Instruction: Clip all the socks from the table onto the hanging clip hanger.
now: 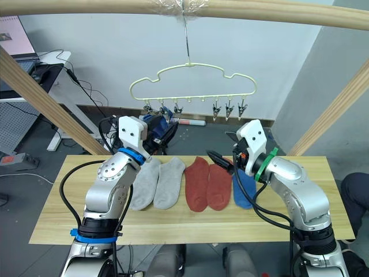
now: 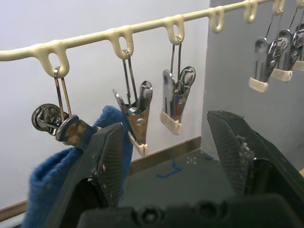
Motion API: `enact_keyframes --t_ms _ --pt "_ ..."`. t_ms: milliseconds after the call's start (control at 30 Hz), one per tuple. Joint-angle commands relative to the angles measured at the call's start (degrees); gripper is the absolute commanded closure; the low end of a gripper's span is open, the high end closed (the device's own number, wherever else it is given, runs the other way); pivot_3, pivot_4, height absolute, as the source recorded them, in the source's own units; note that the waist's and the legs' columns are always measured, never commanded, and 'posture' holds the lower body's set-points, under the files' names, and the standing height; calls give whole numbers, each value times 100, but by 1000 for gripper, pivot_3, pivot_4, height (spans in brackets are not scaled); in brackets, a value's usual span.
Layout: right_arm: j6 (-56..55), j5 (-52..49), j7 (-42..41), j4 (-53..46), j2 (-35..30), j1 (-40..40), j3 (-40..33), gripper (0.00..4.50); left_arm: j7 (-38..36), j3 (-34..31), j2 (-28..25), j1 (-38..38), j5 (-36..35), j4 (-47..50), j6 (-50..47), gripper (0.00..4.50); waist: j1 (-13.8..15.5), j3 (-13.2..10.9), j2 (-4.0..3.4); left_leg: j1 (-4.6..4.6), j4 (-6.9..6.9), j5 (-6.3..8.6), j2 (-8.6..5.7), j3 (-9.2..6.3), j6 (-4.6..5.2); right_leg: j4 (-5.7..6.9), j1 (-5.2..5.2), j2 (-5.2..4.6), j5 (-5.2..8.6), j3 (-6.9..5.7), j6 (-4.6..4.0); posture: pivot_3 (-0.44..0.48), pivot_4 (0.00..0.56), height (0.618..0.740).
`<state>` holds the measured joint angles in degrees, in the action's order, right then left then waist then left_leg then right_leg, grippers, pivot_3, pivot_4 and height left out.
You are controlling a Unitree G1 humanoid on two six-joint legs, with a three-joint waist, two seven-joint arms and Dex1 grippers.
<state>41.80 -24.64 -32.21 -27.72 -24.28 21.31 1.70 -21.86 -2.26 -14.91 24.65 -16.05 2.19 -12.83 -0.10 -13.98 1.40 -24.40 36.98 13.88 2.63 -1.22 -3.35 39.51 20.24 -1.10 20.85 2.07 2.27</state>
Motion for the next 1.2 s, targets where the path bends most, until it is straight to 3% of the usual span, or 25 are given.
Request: enact_keyframes --t_ms 33,1133,1200 --pt "-408 -242 -329 -465 -150 80 -167 0 118 -117 97 238 60 -82 245 1417 0 -1 1 0 1 0 0 0 0 1 -1 0 0 0 0 28 249 740" --pt "-422 -494 -184 -470 -200 126 -142 0 253 -362 225 485 31 -302 342 1417 -1 -1 1 0 6 -3 1 -1 2 8 -2 0 0 -3 0 24 237 740" --pt "-423 -496 -180 -465 -206 120 -148 0 244 -370 216 463 6 -271 341 1797 -1 -1 1 0 6 -3 1 -1 2 9 -2 0 0 -4 0 25 236 740"
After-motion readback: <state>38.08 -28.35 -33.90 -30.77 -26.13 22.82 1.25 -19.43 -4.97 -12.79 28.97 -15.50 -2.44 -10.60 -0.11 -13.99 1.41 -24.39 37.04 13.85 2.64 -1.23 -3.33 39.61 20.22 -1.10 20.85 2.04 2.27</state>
